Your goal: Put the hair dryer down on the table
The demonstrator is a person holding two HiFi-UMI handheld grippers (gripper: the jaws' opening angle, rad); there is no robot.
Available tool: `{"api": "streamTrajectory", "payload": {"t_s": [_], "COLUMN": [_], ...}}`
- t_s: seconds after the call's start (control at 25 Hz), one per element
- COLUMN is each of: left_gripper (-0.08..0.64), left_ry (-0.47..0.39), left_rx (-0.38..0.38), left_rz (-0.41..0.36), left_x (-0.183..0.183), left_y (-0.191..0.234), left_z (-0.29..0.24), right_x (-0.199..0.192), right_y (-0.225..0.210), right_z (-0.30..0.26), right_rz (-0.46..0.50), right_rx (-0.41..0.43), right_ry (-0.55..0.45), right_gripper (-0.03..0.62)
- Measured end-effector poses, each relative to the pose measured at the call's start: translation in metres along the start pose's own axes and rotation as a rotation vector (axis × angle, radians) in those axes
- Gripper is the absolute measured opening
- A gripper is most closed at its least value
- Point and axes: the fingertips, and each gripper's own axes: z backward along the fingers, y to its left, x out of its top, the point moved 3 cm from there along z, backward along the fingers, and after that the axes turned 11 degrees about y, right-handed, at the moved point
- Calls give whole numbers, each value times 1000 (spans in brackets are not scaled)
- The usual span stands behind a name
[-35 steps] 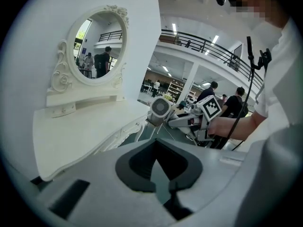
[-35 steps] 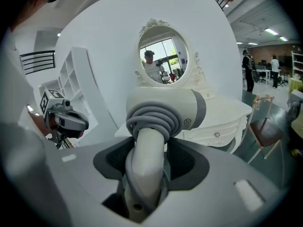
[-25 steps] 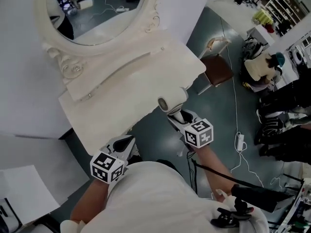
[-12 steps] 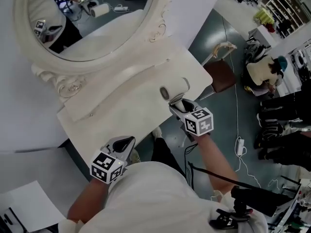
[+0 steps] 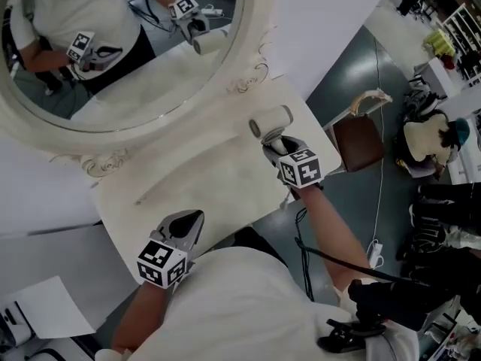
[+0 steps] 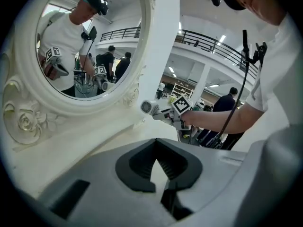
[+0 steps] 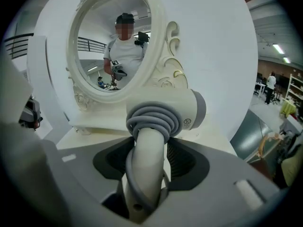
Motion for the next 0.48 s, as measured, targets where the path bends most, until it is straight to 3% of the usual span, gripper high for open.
{"api": "streamTrajectory", "payload": {"t_s": [0.48], "left_gripper": [2], "left_ry": [10], "left_rx": [139], "left_rz": [133], "left_x": [34], "left_y": [23], "left_z": [-36], "right_x": [40], "right_y": [-82], "right_z": [-80], "right_rz": [70], "right_rx": [40], "right_ry": [96], "right_gripper": [218]}}
